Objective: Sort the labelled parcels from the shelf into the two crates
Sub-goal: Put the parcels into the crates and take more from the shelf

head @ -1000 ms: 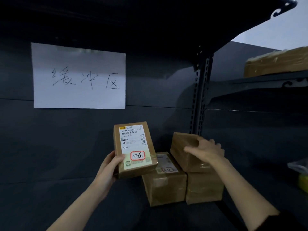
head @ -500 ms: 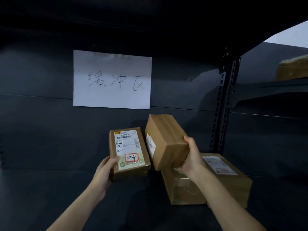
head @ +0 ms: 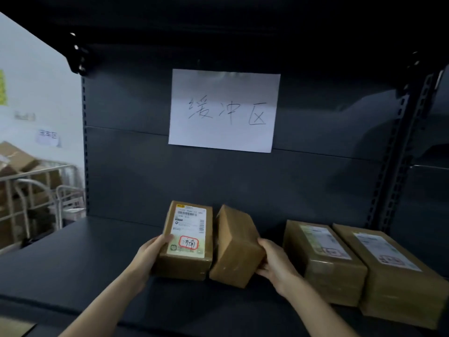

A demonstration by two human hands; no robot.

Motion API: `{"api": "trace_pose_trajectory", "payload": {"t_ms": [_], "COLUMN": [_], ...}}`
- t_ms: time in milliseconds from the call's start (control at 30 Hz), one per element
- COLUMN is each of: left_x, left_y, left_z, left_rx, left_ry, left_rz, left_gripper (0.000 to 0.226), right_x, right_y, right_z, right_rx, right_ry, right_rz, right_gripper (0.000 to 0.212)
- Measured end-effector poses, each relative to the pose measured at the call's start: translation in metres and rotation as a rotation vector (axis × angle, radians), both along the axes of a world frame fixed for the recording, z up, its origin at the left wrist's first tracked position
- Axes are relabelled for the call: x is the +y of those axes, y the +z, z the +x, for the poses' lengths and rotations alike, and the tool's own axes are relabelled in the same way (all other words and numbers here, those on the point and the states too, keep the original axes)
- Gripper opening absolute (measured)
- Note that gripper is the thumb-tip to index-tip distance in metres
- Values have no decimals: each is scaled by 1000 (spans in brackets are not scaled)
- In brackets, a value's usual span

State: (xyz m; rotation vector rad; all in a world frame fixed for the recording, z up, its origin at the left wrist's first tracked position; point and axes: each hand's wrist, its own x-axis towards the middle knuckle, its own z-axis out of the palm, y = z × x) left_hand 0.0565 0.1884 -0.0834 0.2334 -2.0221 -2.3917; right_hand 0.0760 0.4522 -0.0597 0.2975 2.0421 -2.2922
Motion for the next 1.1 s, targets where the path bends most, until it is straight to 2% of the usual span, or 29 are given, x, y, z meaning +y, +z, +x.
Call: {"api": "trace_pose_trajectory", "payload": {"t_ms": [100,167,267,333,433,533,600,667,767,833,933,1100], "left_x": [0,-1,-2,-2,1,-2,-6,-10,-14,-12,-4,8], "left_y": [2,2,0,0,2,2,3,3,2,3,4,6], "left_z": [1,0,-2,-2,-1,-2,-2,-2,-2,-2,-2,-1], "left_rx": [-51,-91,-131,-134,-127,-116,-112,-103,-109,-120,-119,-121], "left_ry": [-11,-3,3,-16,-24,-32,-30,-28,-14,-10,-29,-43], "left_rz": [-19,-3,26,31,27,28,24,9,13,18,4,15], "left_gripper": [29,31,34,33,33,33,34,35,37,38,33,28], "right_x": [-15,-20,-32,-45,-61,-55,-37,-16,3,5,6,8], "right_y": [5,8,17,22,23,25,28,30,23,12,-9,-17], "right_z": [-1,-4,-6,-6,-10,-11,-12,-14,-11,-5,-3,-4], "right_rx": [75,148,244,208,114,112,112,108,63,-16,-67,78], "right_ry": [11,-3,-49,-35,9,-29,-52,-80,-93,-74,-103,-151], "right_rz": [282,518,1001,1303,1471,1447,1315,1022,452,270,248,410], "right_gripper": [25,43,65,80,92,81,71,58,41,32,26,28]}}
